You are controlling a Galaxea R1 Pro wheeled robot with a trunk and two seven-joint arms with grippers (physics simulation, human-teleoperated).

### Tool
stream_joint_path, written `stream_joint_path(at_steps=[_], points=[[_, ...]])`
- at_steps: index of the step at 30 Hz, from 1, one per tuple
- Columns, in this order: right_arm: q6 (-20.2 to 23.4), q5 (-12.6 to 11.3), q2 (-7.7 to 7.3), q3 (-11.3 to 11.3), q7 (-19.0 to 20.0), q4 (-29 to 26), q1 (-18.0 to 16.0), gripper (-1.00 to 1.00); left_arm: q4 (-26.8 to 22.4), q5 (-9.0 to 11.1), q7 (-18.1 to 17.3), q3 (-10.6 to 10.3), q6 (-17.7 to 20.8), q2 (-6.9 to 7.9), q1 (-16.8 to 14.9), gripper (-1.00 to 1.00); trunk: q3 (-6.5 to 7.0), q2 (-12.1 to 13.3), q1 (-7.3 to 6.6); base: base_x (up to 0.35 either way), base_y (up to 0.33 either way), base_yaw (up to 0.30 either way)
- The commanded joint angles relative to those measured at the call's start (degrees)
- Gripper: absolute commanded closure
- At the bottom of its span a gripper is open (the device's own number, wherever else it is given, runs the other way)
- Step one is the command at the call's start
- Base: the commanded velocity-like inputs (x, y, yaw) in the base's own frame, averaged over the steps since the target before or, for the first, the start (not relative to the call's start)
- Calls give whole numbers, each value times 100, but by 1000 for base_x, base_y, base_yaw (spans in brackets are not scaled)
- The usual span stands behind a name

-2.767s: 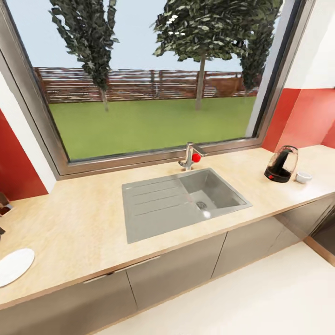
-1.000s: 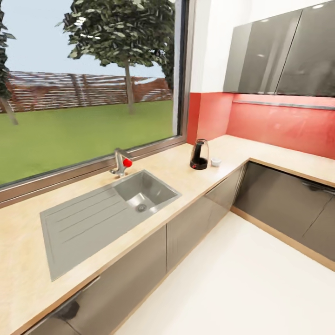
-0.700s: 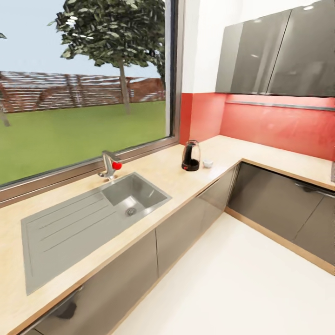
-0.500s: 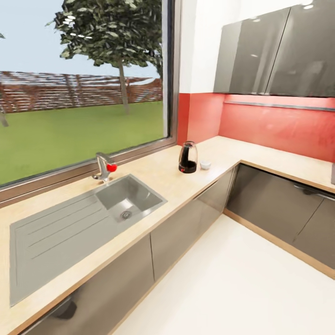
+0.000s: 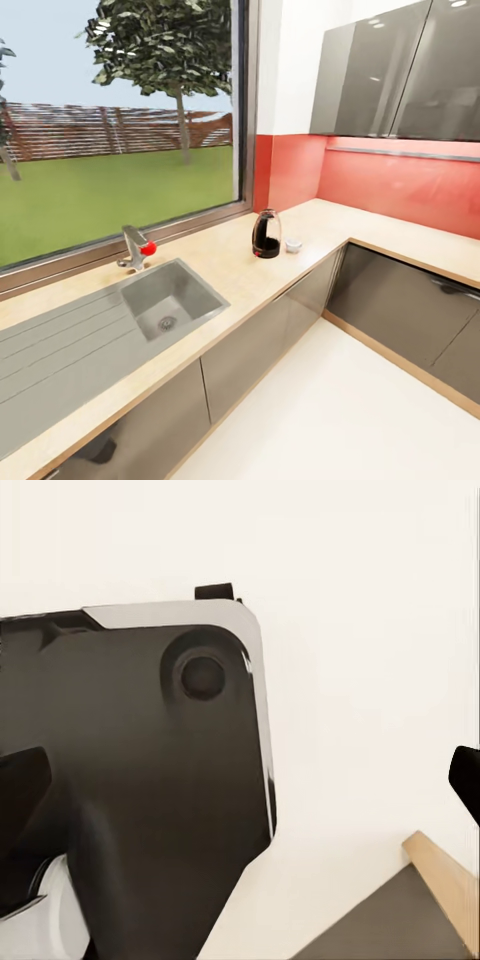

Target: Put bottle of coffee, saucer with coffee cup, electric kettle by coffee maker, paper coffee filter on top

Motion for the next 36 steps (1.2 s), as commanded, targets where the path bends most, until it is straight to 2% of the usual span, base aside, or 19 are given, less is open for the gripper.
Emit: stream_joint_path(at_steps=[1, 20, 36], points=[[5, 43, 2, -48, 37, -11, -5, -100, 5, -53, -15, 48, -19, 2, -5, -100, -5, -10, 6, 286, -187, 148], [3, 43, -5, -48, 34, -15, -6, -100, 5, -51, -14, 49, -22, -11, 2, -100, 112, -10, 6, 283, -194, 187], [5, 43, -15, -48, 38, -20, -6, -100, 5, -51, -14, 54, -30, -22, 37, -100, 116, -10, 6, 233, -241, 7]])
